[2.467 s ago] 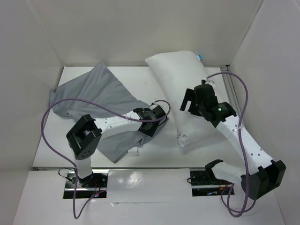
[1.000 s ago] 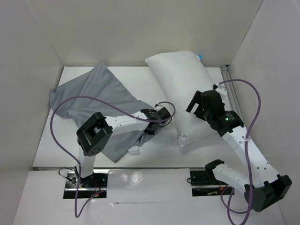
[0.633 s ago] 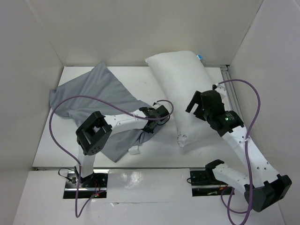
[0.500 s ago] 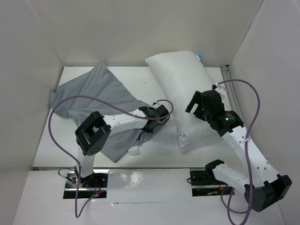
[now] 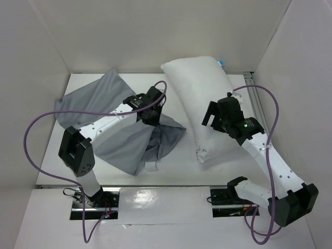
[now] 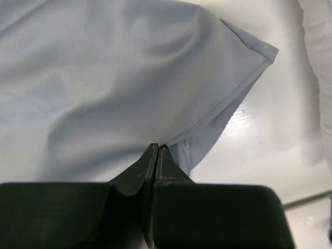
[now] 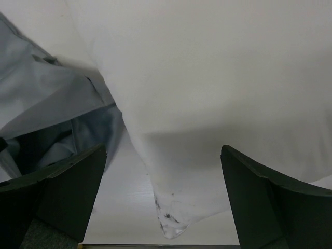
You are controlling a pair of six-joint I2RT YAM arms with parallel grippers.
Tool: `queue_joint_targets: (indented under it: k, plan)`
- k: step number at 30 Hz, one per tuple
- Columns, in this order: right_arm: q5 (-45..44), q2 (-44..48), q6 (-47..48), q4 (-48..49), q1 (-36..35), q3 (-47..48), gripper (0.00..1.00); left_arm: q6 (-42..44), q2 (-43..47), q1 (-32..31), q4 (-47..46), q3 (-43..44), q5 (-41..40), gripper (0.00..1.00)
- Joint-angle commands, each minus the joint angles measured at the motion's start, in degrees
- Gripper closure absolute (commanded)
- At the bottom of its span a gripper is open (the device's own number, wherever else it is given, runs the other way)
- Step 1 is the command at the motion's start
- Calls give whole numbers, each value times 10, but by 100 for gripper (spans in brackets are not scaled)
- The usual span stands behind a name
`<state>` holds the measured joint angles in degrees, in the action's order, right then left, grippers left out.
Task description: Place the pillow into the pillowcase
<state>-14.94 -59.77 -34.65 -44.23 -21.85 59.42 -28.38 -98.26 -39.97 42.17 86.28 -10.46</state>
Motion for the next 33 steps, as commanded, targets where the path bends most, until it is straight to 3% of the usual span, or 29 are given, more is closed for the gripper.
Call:
queue_joint_targets:
  k: [1, 5, 9, 15, 18, 21, 22, 23, 24, 26, 32, 33]
  plan:
    - [13, -3, 38, 14, 3, 53, 2, 11, 16, 37, 8, 20, 92, 100]
    - [-18, -36, 102, -14, 3, 125, 2, 18, 17, 107, 24, 71, 154, 100]
    - [-71, -139, 126, -47, 3, 233, 1, 31, -21, 143, 62, 148, 159, 100]
    - [-99, -372, 138, -60, 8, 408, 1, 31, -62, 180, 86, 228, 190, 100]
    - [-61, -469, 144, -46, 21, 461, 6, 31, -77, 185, 97, 249, 190, 100]
    - [-31, -524, 144, -6, 36, 467, 27, 31, -83, 192, 97, 255, 195, 100]
    - [-25, -535, 144, -1, 43, 468, 39, 31, -83, 199, 97, 260, 195, 100]
    - [-17, -553, 144, -1, 49, 476, 69, 31, -83, 199, 97, 260, 195, 100]
    - [-9, -553, 144, -6, 49, 476, 84, 31, -89, 199, 97, 273, 200, 100]
    - [-9, -522, 138, -6, 54, 456, 100, 31, -94, 205, 103, 283, 200, 100]
    - [10, -295, 144, 84, 49, 199, 100, 25, -143, 233, 114, 346, 212, 100]
    - [21, -224, 137, 84, 44, 168, 100, 25, -150, 238, 120, 354, 212, 100]
